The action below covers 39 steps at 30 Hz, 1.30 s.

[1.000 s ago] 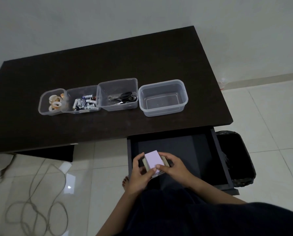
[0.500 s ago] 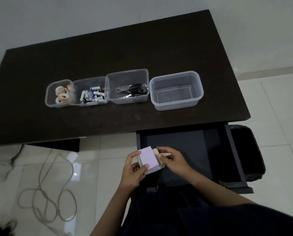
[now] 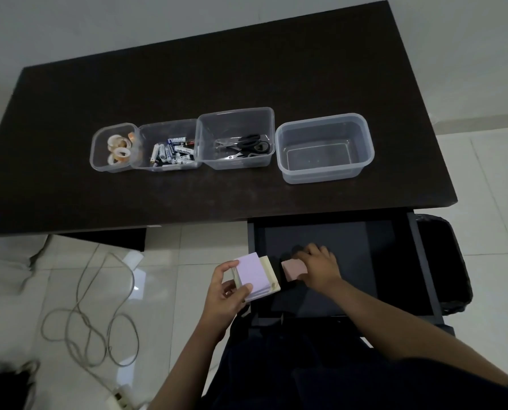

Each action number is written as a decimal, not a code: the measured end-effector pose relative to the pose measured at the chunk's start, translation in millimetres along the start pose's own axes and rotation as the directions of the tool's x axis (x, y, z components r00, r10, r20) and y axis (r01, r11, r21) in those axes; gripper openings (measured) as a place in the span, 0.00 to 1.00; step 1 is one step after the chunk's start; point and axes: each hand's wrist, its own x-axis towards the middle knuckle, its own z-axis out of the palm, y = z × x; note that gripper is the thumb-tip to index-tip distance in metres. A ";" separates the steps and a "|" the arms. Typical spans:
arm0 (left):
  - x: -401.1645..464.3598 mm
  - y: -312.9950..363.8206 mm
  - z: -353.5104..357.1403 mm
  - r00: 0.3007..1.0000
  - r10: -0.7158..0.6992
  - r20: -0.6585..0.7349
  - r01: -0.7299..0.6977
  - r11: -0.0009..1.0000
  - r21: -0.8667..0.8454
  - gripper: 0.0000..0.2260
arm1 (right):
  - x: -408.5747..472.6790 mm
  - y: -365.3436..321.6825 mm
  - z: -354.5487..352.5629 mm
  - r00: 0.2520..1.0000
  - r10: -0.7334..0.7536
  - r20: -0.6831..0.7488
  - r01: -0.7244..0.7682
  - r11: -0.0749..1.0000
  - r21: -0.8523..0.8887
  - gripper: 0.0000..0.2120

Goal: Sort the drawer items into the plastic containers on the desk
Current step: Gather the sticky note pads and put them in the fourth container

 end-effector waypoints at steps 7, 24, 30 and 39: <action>-4.0 -4.0 8.7 1.000 -0.017 -0.002 0.017 1.000 -0.015 0.20 | -7.3 16.6 0.2 0.989 0.149 0.018 -0.148 0.943 0.300 0.13; -16.1 -0.6 38.0 0.999 -0.030 -0.012 0.029 0.994 -0.104 0.20 | -28.0 14.5 28.9 0.992 0.125 0.033 -0.130 0.953 0.273 0.27; -23.9 -8.6 31.5 0.999 -0.032 -0.028 0.029 0.993 -0.114 0.20 | -32.2 15.1 23.9 0.999 0.040 0.019 -0.044 0.922 0.386 0.22; -13.8 -11.2 36.5 1.000 -0.017 0.006 0.017 0.996 -0.091 0.20 | -51.8 12.5 -18.7 0.966 0.203 -0.161 0.038 0.504 0.863 0.17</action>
